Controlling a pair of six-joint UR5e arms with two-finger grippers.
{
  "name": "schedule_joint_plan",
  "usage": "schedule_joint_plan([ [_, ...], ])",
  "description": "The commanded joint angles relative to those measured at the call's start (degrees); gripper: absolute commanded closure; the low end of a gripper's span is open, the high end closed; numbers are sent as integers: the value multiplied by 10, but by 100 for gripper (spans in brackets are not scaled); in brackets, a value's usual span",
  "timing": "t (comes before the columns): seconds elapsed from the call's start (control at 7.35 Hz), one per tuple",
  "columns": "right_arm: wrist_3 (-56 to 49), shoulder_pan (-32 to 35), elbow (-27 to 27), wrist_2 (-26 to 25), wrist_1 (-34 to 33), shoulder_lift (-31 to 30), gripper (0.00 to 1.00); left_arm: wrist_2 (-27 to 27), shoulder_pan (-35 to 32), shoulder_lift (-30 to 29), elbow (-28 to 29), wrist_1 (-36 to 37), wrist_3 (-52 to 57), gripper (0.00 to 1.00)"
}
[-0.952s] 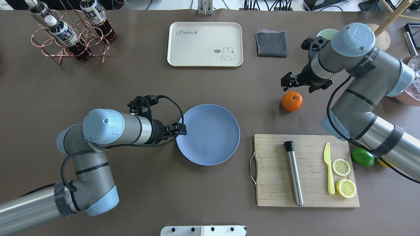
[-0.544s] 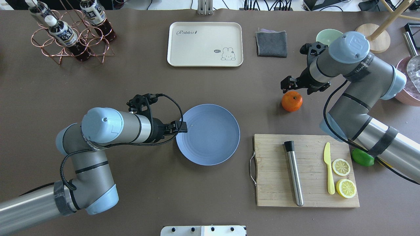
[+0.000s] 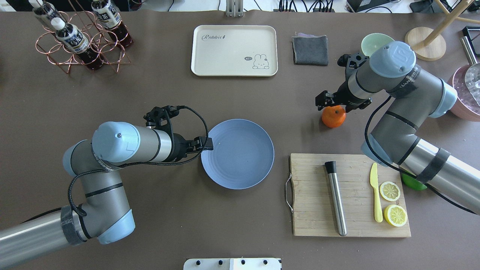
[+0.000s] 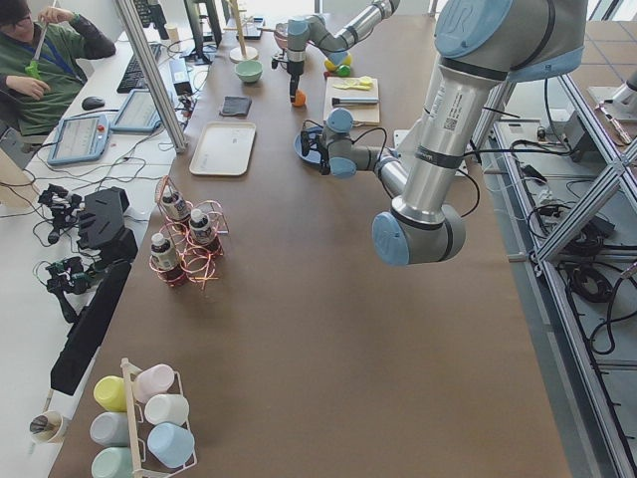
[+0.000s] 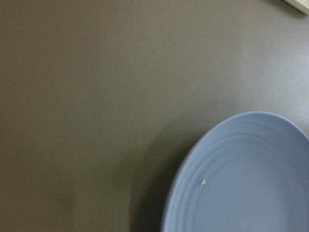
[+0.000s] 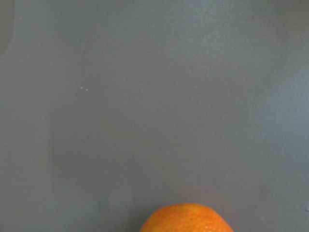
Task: Pick orange to plate
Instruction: 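Lower the right gripper onto the orange and close it while the left gripper withdraws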
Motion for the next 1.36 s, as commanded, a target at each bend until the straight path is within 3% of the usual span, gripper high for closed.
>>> schedule_joint_plan([
  [0.0,1,-6,0,-3,0,0,0,2,0,0,1,-1,0,2],
  [0.14,1,-6,0,-4,0,0,0,2,0,0,2,-1,0,2],
  [0.27,1,-6,0,-9,0,0,27,2,1,0,3,-1,0,2],
  [0.41,-6,-6,0,-14,1,0,97,2,1,0,2,-1,0,2],
  [0.82,1,2,23,-12,-4,12,100,-13,-34,0,-4,3,16,2],
  [0.95,6,2,48,-10,-9,13,100,-55,-76,10,-8,10,116,2],
  [1.22,48,-19,56,-15,-10,53,100,-66,-132,59,-36,28,195,2],
])
